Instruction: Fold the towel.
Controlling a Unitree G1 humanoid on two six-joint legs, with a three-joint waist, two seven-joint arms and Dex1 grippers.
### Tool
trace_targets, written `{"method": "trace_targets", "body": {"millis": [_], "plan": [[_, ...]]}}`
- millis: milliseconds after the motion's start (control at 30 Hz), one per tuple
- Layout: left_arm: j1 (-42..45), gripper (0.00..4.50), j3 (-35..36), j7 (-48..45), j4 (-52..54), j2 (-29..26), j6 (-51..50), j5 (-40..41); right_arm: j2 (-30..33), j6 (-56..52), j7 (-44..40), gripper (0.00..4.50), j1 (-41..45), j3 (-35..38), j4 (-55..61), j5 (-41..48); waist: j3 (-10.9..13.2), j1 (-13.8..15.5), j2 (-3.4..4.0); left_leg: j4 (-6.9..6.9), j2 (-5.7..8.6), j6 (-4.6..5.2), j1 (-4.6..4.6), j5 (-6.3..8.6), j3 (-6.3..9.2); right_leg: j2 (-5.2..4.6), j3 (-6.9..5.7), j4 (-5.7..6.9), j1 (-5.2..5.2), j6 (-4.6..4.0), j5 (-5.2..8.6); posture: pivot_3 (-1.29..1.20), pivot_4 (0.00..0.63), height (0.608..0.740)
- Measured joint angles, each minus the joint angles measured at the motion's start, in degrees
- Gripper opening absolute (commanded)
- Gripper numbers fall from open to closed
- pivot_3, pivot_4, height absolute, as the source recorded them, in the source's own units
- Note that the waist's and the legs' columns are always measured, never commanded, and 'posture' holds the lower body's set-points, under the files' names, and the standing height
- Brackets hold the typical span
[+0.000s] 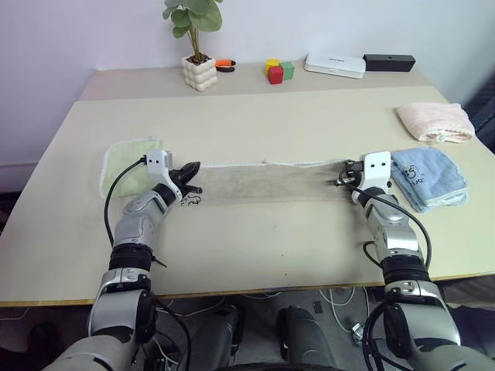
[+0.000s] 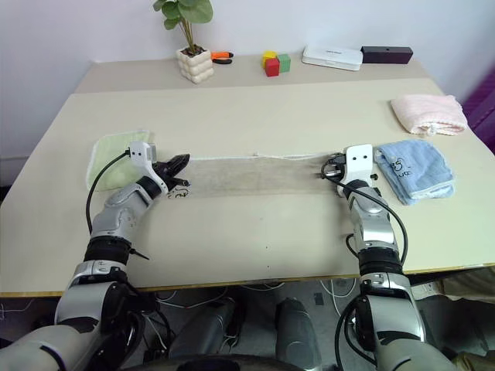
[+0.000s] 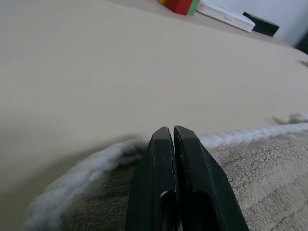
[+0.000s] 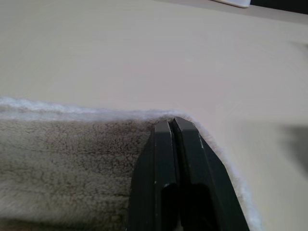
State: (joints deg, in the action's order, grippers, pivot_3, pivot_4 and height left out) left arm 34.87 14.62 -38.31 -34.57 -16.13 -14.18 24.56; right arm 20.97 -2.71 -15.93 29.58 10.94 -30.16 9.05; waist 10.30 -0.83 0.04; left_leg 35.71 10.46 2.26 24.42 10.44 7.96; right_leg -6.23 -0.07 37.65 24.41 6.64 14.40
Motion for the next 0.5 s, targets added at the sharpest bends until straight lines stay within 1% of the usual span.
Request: {"method": "trace_targets", "body": {"millis": [33, 67, 100, 200, 233, 267, 367, 500], "plan": [[-0.41, 0.88, -0.01, -2.15, 1.42, -0.25, -1.52, 1.22, -0.22, -1.61, -1.40, 1.32, -0.39, 0.92, 1.74, 2.20, 0.00, 0.03, 0.00, 0.00, 0.00, 0.05, 0.01, 0.03, 0.01, 0.00, 0.00, 0.00, 0.01, 0.00, 0.00, 0.00, 0.150, 0.740], [-0.85, 1.42, -0.59, -4.03, 3.07, -0.53, -1.94, 1.58, -0.38, -3.81, -2.61, 1.88, -0.91, 1.81, 4.10, 4.79, 0.00, 0.07, 0.00, 0.00, 0.00, 0.06, 0.01, 0.04, 0.01, 0.00, 0.00, -0.01, 0.00, 0.00, 0.00, 0.00, 0.150, 0.740], [-0.92, 1.83, -1.03, -5.08, 3.99, -0.72, -1.89, 1.63, -0.45, -5.34, -3.26, 2.28, -1.27, 2.54, 5.93, 6.42, 0.00, 0.10, 0.00, 0.00, 0.00, 0.07, 0.01, 0.04, 0.01, 0.00, 0.00, -0.02, 0.00, 0.00, 0.00, 0.00, 0.150, 0.740], [-0.87, 3.40, -2.94, -8.35, 6.63, -2.11, -0.31, 0.89, -0.33, -16.26, -4.65, 3.83, -3.96, 7.44, 16.79, 16.84, 0.00, 0.27, 0.00, -0.01, 0.00, 0.13, 0.01, 0.09, 0.02, -0.01, 0.01, -0.02, 0.00, 0.00, 0.00, 0.00, 0.150, 0.740], [-0.80, 3.96, -2.97, -9.25, 6.97, -2.71, -0.26, 0.96, 0.02, -19.66, -4.66, 4.41, -5.00, 8.97, 19.91, 19.95, 0.00, 0.23, 0.00, -0.02, 0.00, 0.14, 0.01, 0.11, 0.02, -0.01, 0.01, -0.03, 0.00, 0.00, 0.00, 0.00, 0.150, 0.740], [-0.77, 4.44, -2.98, -10.28, 7.54, -3.27, -0.31, 1.08, 0.40, -23.46, -4.49, 4.50, -6.27, 10.77, 22.84, 23.27, 0.00, 0.22, 0.00, -0.04, 0.00, 0.17, 0.01, 0.12, 0.03, -0.01, 0.01, -0.03, 0.01, 0.00, 0.00, 0.00, 0.150, 0.740], [-0.62, 4.48, -3.94, -15.12, 8.97, -5.63, -0.60, 1.30, 1.00, -33.54, -3.03, 4.50, -11.26, 14.49, 30.69, 31.61, 0.00, 0.25, 0.01, -0.12, -0.02, 0.19, 0.01, 0.13, 0.03, -0.01, 0.01, -0.05, 0.04, -0.01, 0.01, 0.00, 0.150, 0.740], [-0.26, 4.48, -4.81, -23.55, 10.02, -9.96, -2.23, 2.63, 0.29, -43.38, 2.85, 4.50, -19.32, 18.25, 41.10, 40.90, -0.01, 0.21, 0.03, -0.21, -0.04, 0.18, 0.00, 0.14, 0.02, -0.01, 0.04, -0.08, 0.07, -0.02, 0.01, 0.00, 0.150, 0.740]]}}
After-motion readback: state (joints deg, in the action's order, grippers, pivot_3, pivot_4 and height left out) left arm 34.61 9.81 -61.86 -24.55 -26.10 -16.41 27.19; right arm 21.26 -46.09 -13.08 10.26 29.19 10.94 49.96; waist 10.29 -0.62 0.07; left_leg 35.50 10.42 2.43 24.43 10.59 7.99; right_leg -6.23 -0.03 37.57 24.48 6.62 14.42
